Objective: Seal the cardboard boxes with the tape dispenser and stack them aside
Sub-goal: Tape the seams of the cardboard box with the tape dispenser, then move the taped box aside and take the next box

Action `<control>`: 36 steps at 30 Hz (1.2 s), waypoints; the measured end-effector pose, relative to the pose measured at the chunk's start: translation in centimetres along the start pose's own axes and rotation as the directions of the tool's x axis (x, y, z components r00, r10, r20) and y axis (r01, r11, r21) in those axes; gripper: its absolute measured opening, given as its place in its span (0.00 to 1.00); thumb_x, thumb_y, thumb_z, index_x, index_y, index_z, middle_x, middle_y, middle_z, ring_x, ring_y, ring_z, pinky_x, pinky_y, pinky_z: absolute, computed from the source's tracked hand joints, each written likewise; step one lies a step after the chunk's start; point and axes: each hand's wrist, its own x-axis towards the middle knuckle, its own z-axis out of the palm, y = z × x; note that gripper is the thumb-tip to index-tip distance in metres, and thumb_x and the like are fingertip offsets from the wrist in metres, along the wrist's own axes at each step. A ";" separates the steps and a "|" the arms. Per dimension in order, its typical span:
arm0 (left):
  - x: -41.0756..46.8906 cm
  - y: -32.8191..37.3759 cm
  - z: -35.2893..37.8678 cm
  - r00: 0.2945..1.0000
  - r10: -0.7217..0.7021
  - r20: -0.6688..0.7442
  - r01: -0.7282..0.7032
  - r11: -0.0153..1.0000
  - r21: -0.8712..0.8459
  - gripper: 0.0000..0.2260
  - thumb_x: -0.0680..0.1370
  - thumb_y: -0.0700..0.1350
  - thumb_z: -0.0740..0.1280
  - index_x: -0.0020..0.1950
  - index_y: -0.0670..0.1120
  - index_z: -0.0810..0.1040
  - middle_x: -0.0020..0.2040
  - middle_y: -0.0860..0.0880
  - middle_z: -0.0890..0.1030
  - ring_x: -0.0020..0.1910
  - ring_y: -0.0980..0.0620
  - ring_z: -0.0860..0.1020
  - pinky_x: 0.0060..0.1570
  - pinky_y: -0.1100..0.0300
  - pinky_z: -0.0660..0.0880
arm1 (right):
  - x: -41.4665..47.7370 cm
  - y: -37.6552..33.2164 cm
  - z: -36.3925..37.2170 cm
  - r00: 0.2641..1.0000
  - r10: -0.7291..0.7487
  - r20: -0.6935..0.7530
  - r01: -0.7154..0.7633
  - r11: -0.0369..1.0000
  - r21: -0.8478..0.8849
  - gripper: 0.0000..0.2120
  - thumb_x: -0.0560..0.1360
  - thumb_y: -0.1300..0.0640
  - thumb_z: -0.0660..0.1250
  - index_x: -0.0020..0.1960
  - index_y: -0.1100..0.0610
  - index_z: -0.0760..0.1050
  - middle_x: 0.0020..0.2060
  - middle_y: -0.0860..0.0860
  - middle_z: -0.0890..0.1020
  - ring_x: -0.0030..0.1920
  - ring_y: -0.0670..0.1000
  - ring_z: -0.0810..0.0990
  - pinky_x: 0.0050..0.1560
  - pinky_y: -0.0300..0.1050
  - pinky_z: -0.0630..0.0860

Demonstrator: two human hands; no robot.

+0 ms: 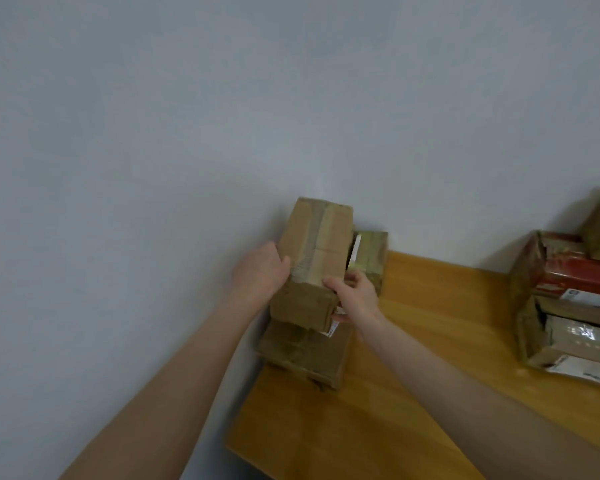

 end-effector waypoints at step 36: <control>-6.0 31.9 8.6 0.768 0.636 0.074 -0.618 0.767 -0.170 0.18 0.80 0.45 0.59 0.70 0.46 0.69 0.68 0.44 0.69 0.65 0.44 0.70 0.58 0.49 0.72 | -4.8 -4.3 -30.7 0.808 -0.333 -0.487 -0.155 0.676 -0.720 0.25 0.77 0.44 0.65 0.71 0.54 0.67 0.66 0.56 0.70 0.64 0.58 0.71 0.64 0.55 0.72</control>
